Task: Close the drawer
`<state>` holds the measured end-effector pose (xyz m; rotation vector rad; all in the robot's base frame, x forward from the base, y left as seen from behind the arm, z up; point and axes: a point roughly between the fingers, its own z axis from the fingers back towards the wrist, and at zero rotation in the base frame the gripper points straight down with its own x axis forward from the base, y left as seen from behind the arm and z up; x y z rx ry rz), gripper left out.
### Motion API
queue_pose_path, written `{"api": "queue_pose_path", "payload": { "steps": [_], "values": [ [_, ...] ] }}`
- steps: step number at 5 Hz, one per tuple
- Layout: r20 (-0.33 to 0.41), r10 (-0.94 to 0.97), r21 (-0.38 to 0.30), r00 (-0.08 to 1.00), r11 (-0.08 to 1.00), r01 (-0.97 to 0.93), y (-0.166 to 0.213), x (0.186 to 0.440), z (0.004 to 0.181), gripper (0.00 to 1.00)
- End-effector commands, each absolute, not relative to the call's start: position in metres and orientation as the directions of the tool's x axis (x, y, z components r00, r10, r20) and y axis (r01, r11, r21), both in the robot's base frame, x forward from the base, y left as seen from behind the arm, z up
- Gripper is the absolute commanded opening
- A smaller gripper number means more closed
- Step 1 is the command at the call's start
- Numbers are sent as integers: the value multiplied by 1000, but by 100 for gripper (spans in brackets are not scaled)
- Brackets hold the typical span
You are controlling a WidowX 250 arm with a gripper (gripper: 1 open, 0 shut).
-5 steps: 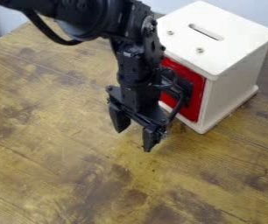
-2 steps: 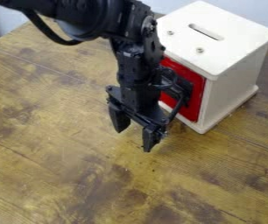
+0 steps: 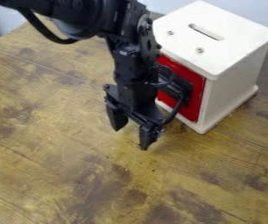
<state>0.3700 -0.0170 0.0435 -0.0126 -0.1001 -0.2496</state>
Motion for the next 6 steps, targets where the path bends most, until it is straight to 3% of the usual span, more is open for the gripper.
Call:
{"api": "queue_pose_path", "payload": {
  "steps": [1, 4, 6],
  "values": [
    [208, -269, 21, 940, 962, 271, -16, 379, 83, 100],
    [210, -359, 30, 909, 932, 361, -14, 380, 110, 100],
    [182, -284, 15, 941, 958, 286, -9, 366, 135, 100]
  ]
}}
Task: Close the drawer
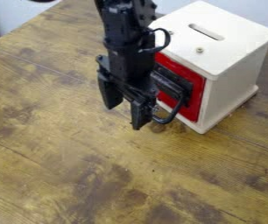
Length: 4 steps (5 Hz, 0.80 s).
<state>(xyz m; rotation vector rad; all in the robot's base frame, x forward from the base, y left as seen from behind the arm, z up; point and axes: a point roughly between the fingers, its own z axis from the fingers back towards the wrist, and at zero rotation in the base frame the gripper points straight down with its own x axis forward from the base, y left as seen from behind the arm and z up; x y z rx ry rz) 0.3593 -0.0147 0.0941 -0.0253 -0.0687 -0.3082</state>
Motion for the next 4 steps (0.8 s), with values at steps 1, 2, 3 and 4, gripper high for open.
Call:
{"api": "queue_pose_path", "payload": {
  "steps": [1, 2, 3, 4],
  "values": [
    [205, -289, 37, 935, 957, 287, -2, 372, 139, 100],
    [211, -286, 40, 935, 958, 285, 7, 377, 145, 100],
    [201, -265, 27, 943, 964, 265, 21, 376, 159, 100],
    [199, -255, 30, 946, 967, 254, 37, 365, 176, 100]
  ]
}}
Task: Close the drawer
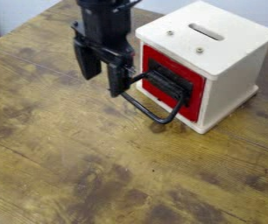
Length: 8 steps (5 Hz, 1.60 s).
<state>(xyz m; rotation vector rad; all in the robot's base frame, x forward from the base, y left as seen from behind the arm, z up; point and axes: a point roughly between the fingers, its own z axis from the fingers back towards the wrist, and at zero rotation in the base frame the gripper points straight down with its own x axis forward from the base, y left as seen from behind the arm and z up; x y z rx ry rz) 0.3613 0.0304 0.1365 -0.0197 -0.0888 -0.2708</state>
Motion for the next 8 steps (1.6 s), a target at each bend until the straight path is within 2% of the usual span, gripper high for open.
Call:
{"api": "queue_pose_path", "payload": {
  "steps": [1, 3, 6, 7, 8],
  "values": [
    [206, -251, 40, 946, 968, 248, 49, 360, 187, 100],
    [211, -210, 45, 955, 978, 205, 51, 359, 182, 100],
    [185, -63, 19, 981, 998, 61, 33, 365, 153, 100],
    [163, -68, 11, 984, 998, 67, 28, 371, 147, 100],
    [177, -84, 12, 981, 996, 83, 21, 375, 147, 100]
  ]
}}
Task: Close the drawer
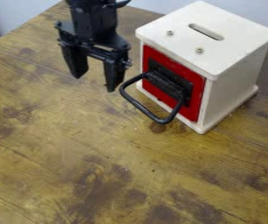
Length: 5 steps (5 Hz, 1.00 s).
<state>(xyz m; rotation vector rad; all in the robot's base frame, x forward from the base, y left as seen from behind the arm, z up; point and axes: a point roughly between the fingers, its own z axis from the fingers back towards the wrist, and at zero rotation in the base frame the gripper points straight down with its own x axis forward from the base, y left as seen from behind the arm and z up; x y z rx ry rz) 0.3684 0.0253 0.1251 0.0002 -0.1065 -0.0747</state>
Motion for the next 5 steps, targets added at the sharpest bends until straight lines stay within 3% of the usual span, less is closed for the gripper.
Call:
{"api": "queue_pose_path", "payload": {
  "steps": [1, 4, 5],
  "values": [
    [171, -76, 8, 982, 997, 76, 18, 371, 154, 100],
    [204, -74, 14, 976, 997, 73, 22, 366, 164, 100],
    [216, -59, 15, 975, 998, 57, 16, 367, 159, 100]
  ]
}}
